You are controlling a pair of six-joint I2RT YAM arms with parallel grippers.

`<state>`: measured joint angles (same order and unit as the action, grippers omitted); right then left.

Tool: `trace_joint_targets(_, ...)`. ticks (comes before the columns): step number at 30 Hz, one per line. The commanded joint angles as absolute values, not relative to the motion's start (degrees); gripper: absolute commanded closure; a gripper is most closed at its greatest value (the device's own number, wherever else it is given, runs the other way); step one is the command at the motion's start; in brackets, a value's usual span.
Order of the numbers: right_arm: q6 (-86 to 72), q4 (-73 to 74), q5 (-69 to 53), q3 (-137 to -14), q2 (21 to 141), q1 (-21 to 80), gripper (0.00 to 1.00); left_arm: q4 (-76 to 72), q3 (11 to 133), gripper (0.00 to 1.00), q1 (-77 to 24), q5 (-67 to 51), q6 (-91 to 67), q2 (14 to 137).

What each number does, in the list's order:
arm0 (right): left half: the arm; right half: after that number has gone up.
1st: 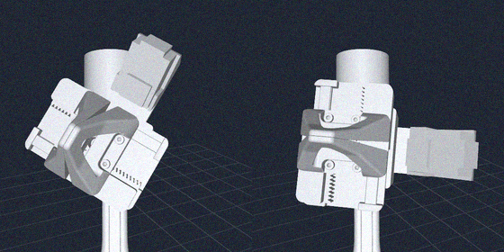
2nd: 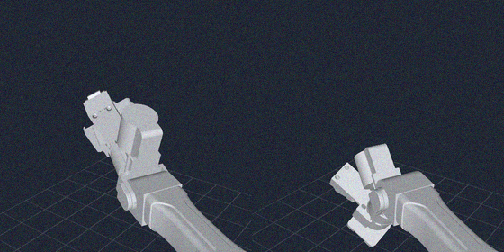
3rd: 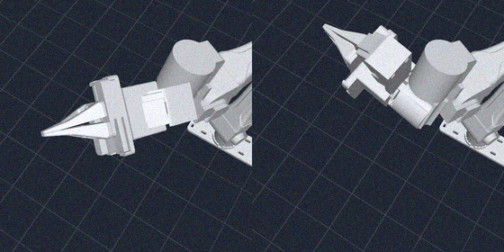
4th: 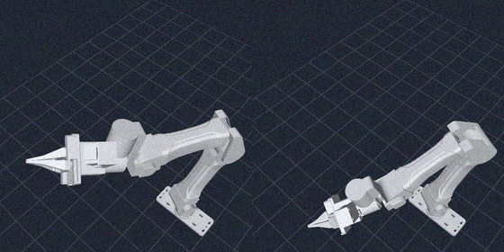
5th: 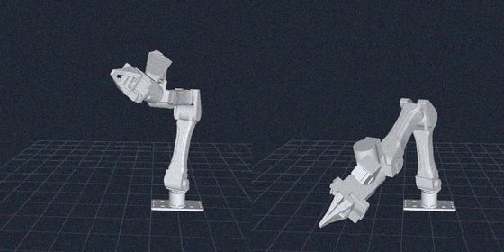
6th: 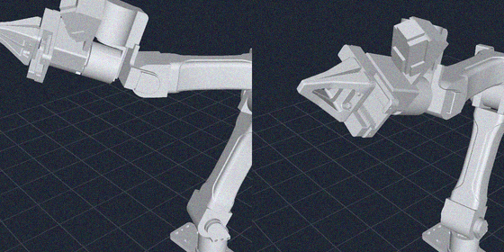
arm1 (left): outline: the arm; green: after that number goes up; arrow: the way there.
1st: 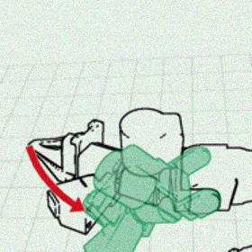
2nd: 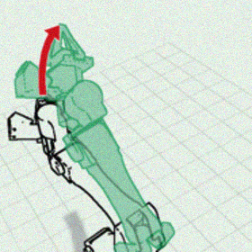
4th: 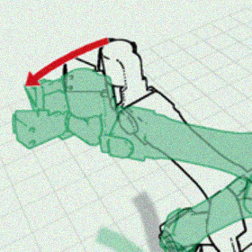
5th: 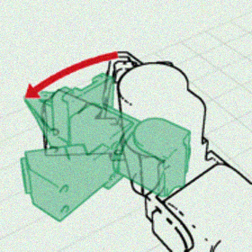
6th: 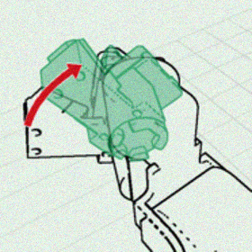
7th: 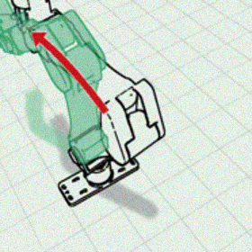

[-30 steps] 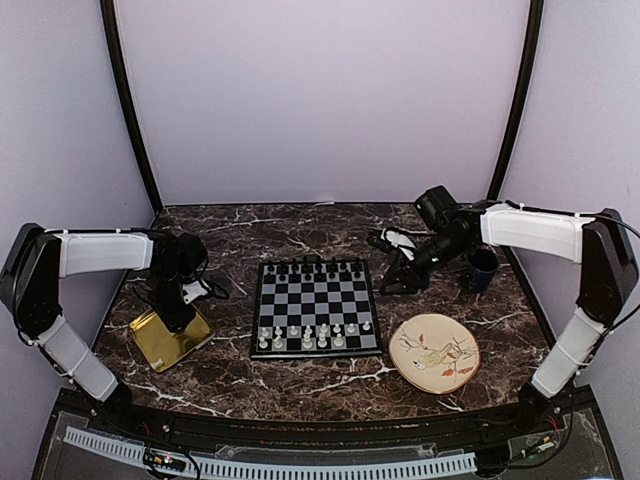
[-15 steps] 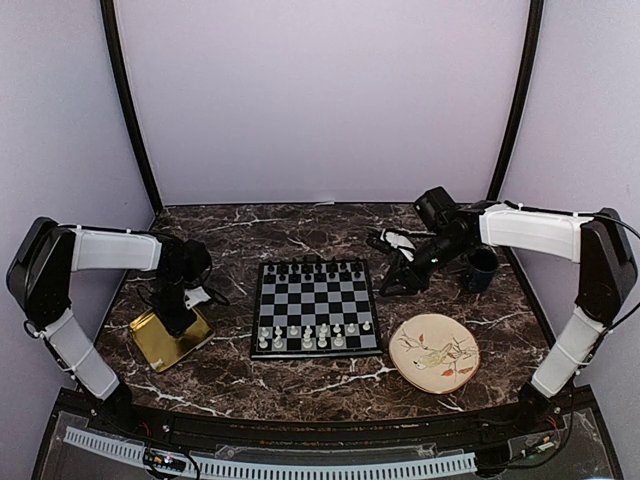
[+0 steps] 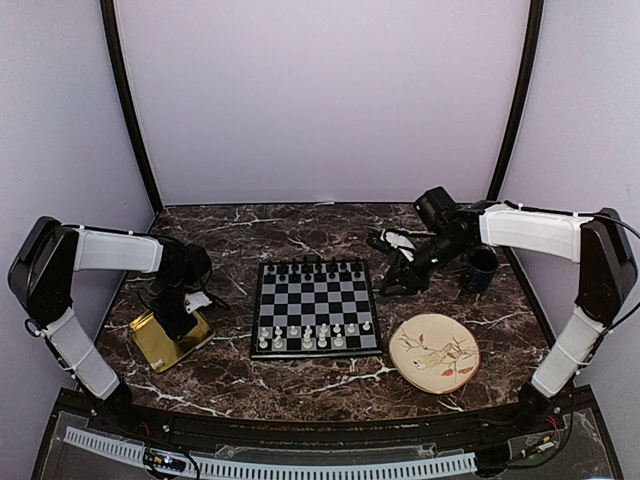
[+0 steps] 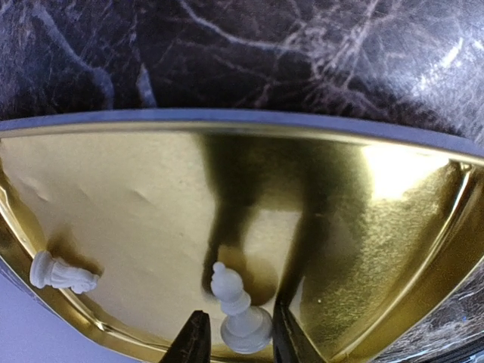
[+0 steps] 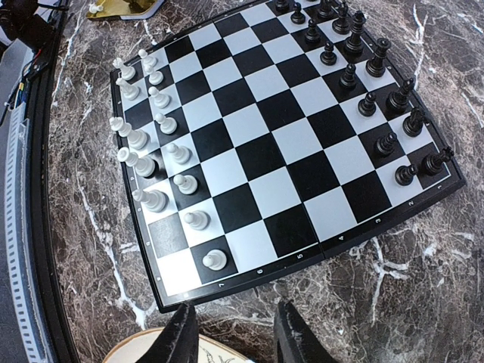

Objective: Set up the chess pieces on the board
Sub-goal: Pick up the bishop from the storage box.

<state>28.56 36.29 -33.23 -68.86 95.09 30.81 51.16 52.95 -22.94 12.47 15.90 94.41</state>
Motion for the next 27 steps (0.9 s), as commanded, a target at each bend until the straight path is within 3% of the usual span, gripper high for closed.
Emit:
trace_joint_targets(1,29.2,36.41,-33.4,-68.82,95.56,30.74,0.65,53.26,52.35,0.7,-22.98,11.79,15.73,94.97)
trace_joint_targets(15,29.65,36.67,-32.85,-68.6,95.56,30.76,0.65,54.48,58.53,0.74,-23.0,9.57,13.48,101.76)
trace_joint_targets(27,29.45,37.0,-33.08,-69.23,96.35,30.76,0.65,56.22,61.24,0.88,-22.95,7.95,13.03,96.34)
